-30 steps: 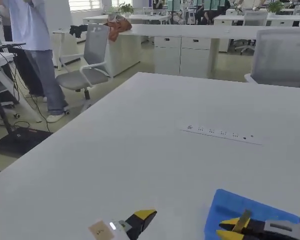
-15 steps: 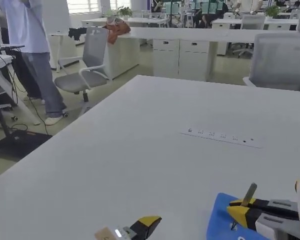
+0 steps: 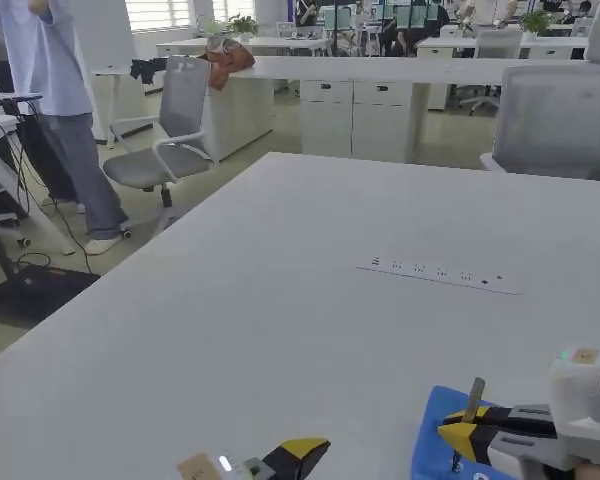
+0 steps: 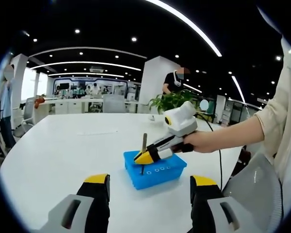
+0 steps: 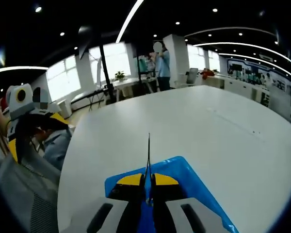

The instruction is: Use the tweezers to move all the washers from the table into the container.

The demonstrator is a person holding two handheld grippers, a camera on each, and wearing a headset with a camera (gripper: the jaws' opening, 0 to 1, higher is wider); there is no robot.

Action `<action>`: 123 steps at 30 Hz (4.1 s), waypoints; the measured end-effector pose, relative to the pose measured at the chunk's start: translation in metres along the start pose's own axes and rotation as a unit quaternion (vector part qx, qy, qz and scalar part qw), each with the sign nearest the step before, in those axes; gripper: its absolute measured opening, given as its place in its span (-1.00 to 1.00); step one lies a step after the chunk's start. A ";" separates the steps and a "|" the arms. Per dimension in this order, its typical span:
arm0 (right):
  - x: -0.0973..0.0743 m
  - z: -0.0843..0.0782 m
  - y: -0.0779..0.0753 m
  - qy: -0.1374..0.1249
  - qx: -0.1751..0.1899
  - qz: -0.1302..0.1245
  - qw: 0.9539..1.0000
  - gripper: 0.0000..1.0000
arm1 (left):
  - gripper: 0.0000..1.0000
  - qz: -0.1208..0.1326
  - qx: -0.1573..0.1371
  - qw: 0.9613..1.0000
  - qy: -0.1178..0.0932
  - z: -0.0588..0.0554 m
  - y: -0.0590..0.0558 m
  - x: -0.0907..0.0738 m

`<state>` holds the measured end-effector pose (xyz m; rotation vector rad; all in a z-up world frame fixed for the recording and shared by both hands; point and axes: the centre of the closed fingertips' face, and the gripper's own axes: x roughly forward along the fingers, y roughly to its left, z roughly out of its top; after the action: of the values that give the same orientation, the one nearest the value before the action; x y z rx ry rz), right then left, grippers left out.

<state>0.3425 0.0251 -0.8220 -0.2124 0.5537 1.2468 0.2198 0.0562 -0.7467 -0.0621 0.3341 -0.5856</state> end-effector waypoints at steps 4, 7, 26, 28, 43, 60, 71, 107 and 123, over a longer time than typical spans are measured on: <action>0.002 -0.001 -0.001 -0.003 0.000 -0.004 1.000 -0.93 | 0.29 -0.010 -0.002 1.000 0.005 0.002 -0.002 0.000; 0.004 -0.001 -0.001 -0.007 -0.003 -0.002 1.000 -0.93 | 0.23 -0.019 0.011 1.000 0.015 0.003 -0.004 -0.001; -0.004 0.007 0.003 -0.019 -0.049 -0.005 0.999 -0.92 | -0.22 -0.106 0.068 0.991 0.045 0.055 -0.001 0.007; -0.011 0.014 0.008 -0.025 -0.063 -0.003 0.998 -0.92 | -0.33 -0.128 0.076 0.988 0.051 0.062 -0.004 0.008; -0.056 0.034 0.090 -0.038 -0.135 0.096 0.986 -0.93 | -0.63 -0.234 0.124 0.961 0.078 0.088 -0.032 0.021; -0.076 0.003 0.114 0.015 -0.153 0.115 0.981 -0.93 | -0.99 -0.317 0.201 0.914 0.152 0.053 -0.077 0.041; -0.085 -0.022 0.113 0.062 -0.151 0.110 0.980 -0.93 | -1.00 -0.354 0.230 0.888 0.183 0.033 -0.092 0.047; -0.111 -0.069 0.097 -0.006 -0.028 0.018 0.999 -0.66 | -1.00 -0.325 0.304 0.810 0.383 -0.102 -0.040 0.053; -0.206 -0.058 0.080 -0.079 0.002 -0.114 0.990 -0.21 | -1.00 -0.301 0.328 0.770 0.458 -0.128 -0.036 0.052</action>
<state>0.2080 -0.1477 -0.7554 -0.1671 0.3843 1.0290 0.1998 0.0024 -0.8779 0.8614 1.0648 -1.3407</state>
